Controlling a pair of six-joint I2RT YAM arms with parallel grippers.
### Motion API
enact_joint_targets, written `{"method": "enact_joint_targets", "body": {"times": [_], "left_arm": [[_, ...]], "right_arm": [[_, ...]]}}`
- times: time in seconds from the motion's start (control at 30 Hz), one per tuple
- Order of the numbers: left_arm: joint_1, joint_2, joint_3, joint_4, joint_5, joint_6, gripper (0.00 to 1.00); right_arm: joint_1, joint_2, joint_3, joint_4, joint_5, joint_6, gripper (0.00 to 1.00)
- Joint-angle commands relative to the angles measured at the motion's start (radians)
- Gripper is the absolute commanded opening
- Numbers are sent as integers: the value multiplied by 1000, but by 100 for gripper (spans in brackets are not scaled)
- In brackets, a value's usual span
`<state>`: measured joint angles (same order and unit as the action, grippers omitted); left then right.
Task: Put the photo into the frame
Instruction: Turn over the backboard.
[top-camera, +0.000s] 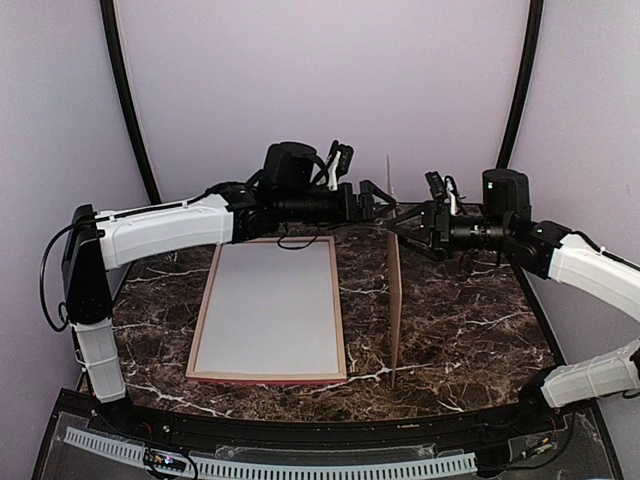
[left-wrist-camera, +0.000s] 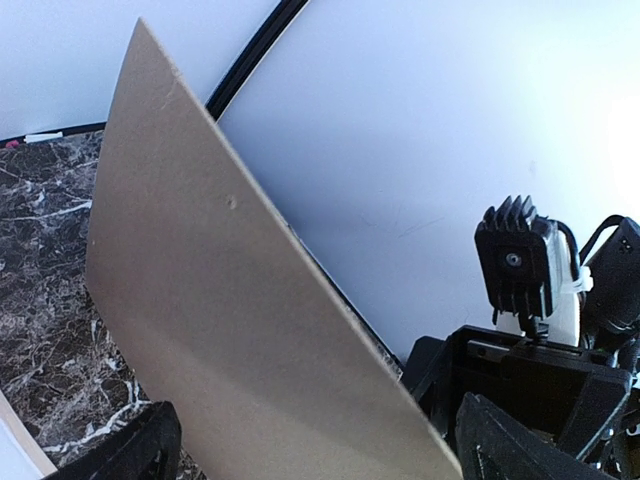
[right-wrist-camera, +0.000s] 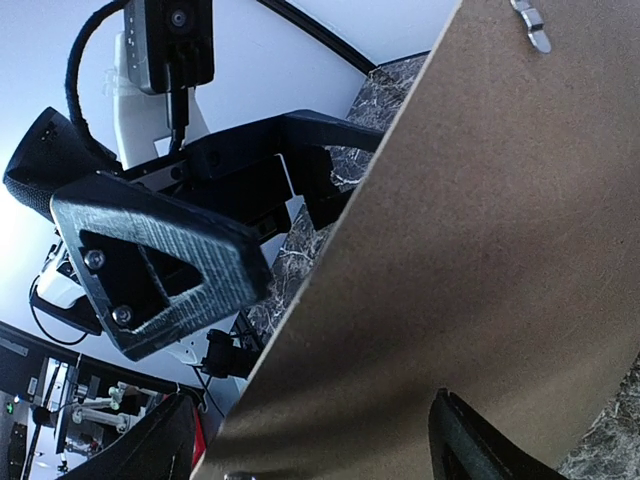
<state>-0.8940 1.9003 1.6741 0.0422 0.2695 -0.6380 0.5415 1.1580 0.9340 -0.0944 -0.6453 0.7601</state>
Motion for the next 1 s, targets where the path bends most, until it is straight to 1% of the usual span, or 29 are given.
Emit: {"method": "enact_joint_targets", "body": {"times": [0.0, 0.2, 0.3, 0.33, 0.37, 0.5, 0.53, 0.57, 0.73, 0.8, 0.9, 0.93, 0.97], "left_arm": [[9, -78, -20, 52, 29, -22, 99], [12, -64, -4, 28, 29, -12, 99], [16, -41, 9, -8, 21, -18, 93], [16, -35, 7, -16, 18, -20, 89], [16, -32, 7, -21, 12, -20, 87], [18, -19, 17, -66, -23, -2, 74], [18, -12, 20, -81, -28, 1, 69], [19, -8, 22, -88, -34, 8, 67], [21, 35, 21, -116, -26, 14, 50], [21, 44, 14, -112, -19, 14, 44], [22, 48, 5, -107, -19, 18, 39], [23, 49, 5, -107, -19, 20, 34], [24, 50, 2, -107, -19, 22, 25]], "right_arm": [[12, 7, 19, 80, 9, 12, 82], [12, 12, 15, 89, 9, 15, 81], [12, 10, 11, 90, 9, 16, 82], [12, 10, 9, 90, 10, 16, 82], [12, 9, 7, 91, 12, 15, 82], [12, 15, -6, 76, 27, -1, 82], [11, 20, -8, 67, 33, -8, 82], [12, 24, -12, 60, 40, -16, 82], [5, 30, -52, 53, 73, -30, 82], [-5, 34, -68, 46, 80, -33, 82], [-21, 30, -93, 39, 84, -39, 82], [-27, 27, -103, 35, 84, -42, 82], [-33, 23, -110, 31, 84, -45, 82]]}}
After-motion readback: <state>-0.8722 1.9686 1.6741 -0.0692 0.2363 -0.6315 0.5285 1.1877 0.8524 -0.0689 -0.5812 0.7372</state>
